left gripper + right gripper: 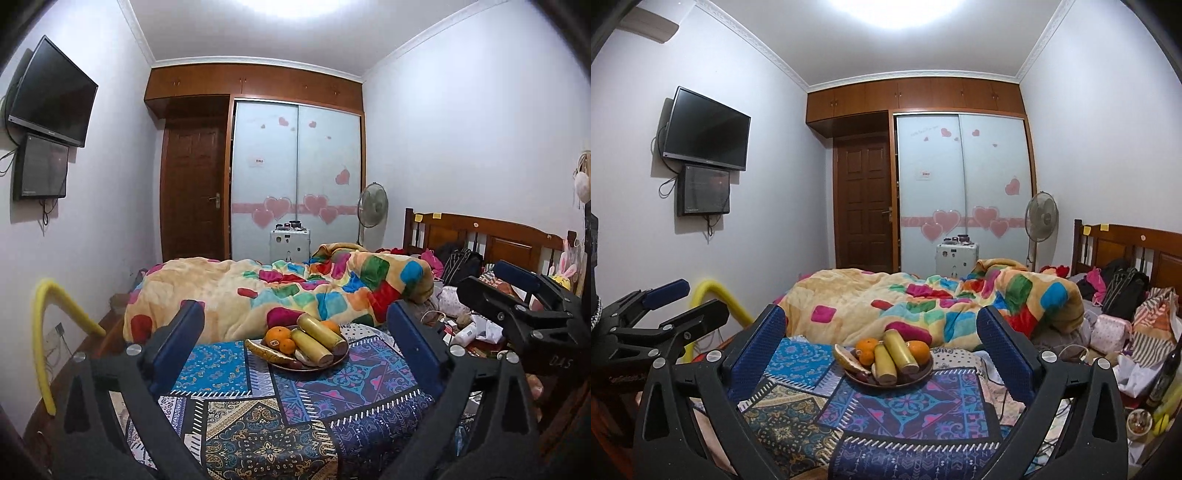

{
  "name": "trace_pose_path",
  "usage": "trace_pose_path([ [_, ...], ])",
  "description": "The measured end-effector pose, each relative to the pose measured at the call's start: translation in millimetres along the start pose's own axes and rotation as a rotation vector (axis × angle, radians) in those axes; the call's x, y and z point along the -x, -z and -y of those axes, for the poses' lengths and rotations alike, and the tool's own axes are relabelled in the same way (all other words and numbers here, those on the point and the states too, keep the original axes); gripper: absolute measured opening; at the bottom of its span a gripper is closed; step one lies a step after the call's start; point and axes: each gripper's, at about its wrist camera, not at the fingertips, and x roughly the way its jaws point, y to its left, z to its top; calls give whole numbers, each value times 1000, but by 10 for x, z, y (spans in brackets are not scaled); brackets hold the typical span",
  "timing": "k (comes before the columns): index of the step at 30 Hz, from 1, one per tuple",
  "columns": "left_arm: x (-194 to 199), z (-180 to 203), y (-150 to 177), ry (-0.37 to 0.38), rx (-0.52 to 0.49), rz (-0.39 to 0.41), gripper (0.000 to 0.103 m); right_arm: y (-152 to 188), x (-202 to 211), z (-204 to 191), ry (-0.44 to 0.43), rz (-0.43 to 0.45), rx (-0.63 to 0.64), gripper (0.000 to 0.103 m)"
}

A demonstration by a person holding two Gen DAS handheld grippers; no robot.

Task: Organize fruits

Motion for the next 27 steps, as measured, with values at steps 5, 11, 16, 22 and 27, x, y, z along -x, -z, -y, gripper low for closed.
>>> trace_pose_path([
  [5, -22, 3, 8, -3, -1, 1, 101, 5, 7, -3, 0, 0, 0, 103],
  [11, -68, 6, 25, -1, -2, -2, 101, 10, 11, -11, -1, 0, 0, 103],
  [16, -79, 8, 26, 0, 0, -3, 101, 7, 11, -10, -1, 0, 1, 103],
  [22, -88, 38, 35, 0, -6, 2, 101, 11, 7, -11, -2, 2, -1, 103],
  [27, -97, 47, 37, 0, -7, 2, 101, 9, 14, -32, 0, 6, 0, 103],
])
